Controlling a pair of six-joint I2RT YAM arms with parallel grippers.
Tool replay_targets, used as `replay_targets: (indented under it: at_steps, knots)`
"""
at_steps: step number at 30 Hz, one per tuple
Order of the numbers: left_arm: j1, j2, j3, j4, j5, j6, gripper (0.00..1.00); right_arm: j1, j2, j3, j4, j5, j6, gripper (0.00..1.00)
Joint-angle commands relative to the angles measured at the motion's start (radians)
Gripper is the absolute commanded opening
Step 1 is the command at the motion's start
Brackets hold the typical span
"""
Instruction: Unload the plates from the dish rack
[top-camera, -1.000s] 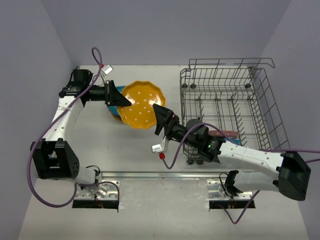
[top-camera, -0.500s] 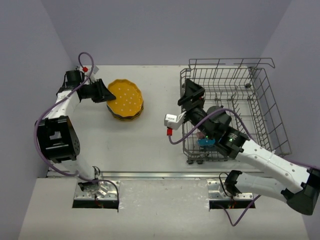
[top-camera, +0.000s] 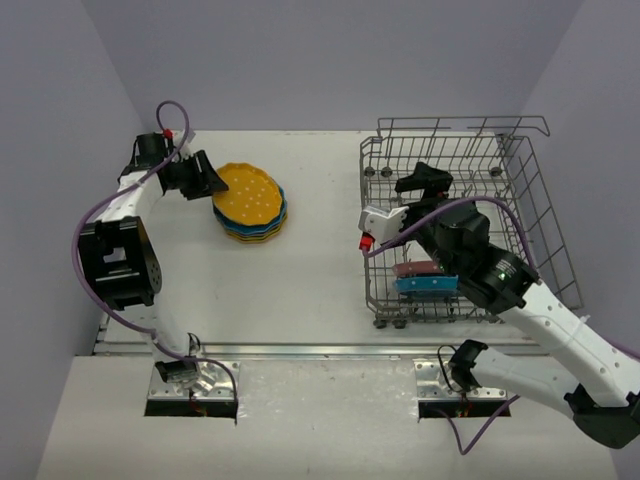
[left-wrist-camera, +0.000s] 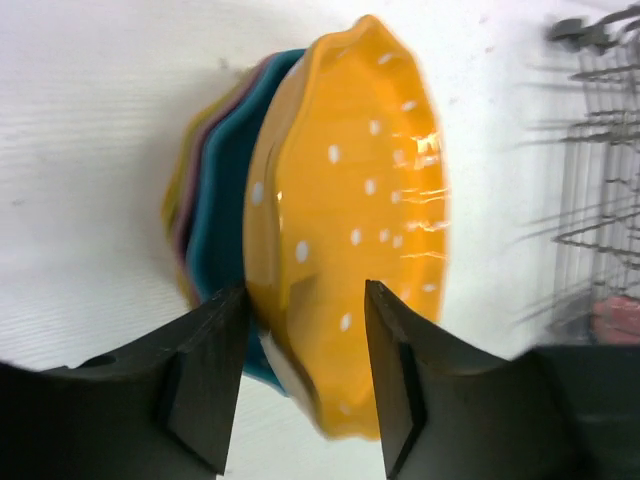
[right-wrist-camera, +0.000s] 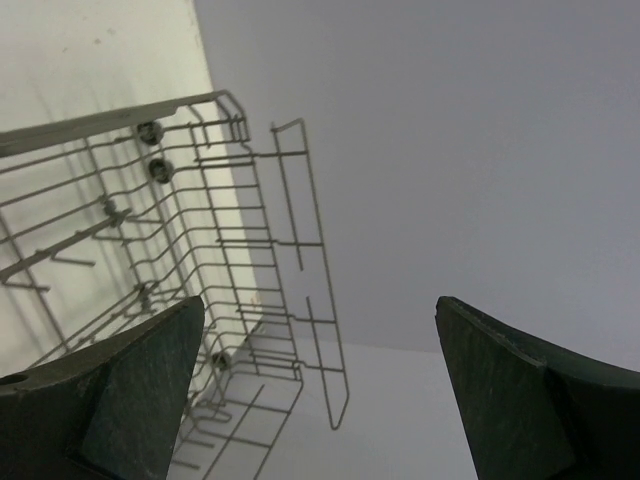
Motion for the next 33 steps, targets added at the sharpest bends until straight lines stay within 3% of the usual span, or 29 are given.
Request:
replay_targets:
  at_steps: [1,3,7,10,13,16,18,23,33]
  knots:
    - [-0.003,-0.036,0.036,0.059,-0.089,0.027,0.55,-0.005,0.043,0.092,-0.250,0.011,0.116,0.99]
    - [-0.003,-0.048,0.026,0.059,-0.126,0.039,0.62,-0.010,0.064,0.118,-0.307,0.001,0.147,0.99]
    - [-0.003,-0.091,0.014,0.062,-0.225,0.054,0.64,-0.038,0.117,0.200,-0.393,-0.029,0.175,0.99]
    - [-0.010,-0.172,-0.007,0.087,-0.290,0.079,0.69,-0.106,0.196,0.341,-0.559,-0.126,0.211,0.95]
    - [-0.030,-0.264,-0.047,0.113,-0.251,0.162,0.88,-0.208,0.297,0.510,-0.855,-0.286,0.233,0.86]
    - [-0.077,-0.349,-0.062,0.079,-0.160,0.265,0.97,-0.348,0.414,0.721,-1.118,-0.485,0.180,0.75]
    - [-0.122,-0.395,-0.071,0.057,-0.149,0.312,0.98,-0.382,0.438,0.708,-1.163,-0.539,0.136,0.67]
    - [-0.213,-0.504,-0.099,0.027,-0.120,0.350,0.99,-0.407,0.397,0.558,-1.163,-0.562,0.071,0.59]
    - [-0.216,-0.538,-0.112,-0.005,-0.110,0.337,1.00,-0.408,0.307,0.382,-1.163,-0.657,0.109,0.56]
